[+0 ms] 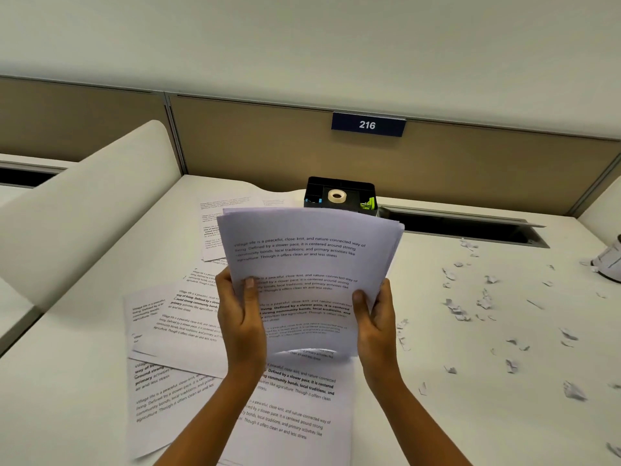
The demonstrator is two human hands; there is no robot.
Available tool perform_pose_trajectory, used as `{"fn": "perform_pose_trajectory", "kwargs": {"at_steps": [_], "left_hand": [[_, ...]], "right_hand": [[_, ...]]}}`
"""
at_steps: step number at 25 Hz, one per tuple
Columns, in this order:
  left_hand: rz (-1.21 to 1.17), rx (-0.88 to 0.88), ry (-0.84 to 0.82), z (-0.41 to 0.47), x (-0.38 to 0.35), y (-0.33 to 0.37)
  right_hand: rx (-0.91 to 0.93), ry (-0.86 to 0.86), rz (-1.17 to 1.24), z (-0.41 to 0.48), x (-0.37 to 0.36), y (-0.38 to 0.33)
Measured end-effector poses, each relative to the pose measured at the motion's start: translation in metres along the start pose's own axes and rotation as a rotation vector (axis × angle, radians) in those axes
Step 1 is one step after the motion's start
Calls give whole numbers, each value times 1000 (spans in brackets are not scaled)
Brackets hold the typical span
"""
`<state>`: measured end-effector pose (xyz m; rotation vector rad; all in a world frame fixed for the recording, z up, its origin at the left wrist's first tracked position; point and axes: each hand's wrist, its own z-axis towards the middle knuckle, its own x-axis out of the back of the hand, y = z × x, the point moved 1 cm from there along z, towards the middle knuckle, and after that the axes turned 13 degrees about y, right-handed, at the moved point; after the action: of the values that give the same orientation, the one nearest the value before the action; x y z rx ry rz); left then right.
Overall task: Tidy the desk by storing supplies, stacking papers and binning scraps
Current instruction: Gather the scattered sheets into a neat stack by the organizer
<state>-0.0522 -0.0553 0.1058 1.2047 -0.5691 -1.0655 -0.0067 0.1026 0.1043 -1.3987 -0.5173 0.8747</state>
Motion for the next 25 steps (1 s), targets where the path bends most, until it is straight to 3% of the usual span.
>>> {"fn": "perform_pose_trajectory", "kwargs": {"at_steps": [6,14,19,25], "left_hand": [[74,154,-105,-11,11,-39],[148,168,-157,-4,7,-44],[406,124,-209,30,4,-67],[795,13,-266,111,-2,-111]], "right_hand": [[-40,-17,-112,-12,4,37],[27,-65,-373,3,7,59],[2,-15,-412,22,17,64],[-182,24,-517,44,39,81]]}}
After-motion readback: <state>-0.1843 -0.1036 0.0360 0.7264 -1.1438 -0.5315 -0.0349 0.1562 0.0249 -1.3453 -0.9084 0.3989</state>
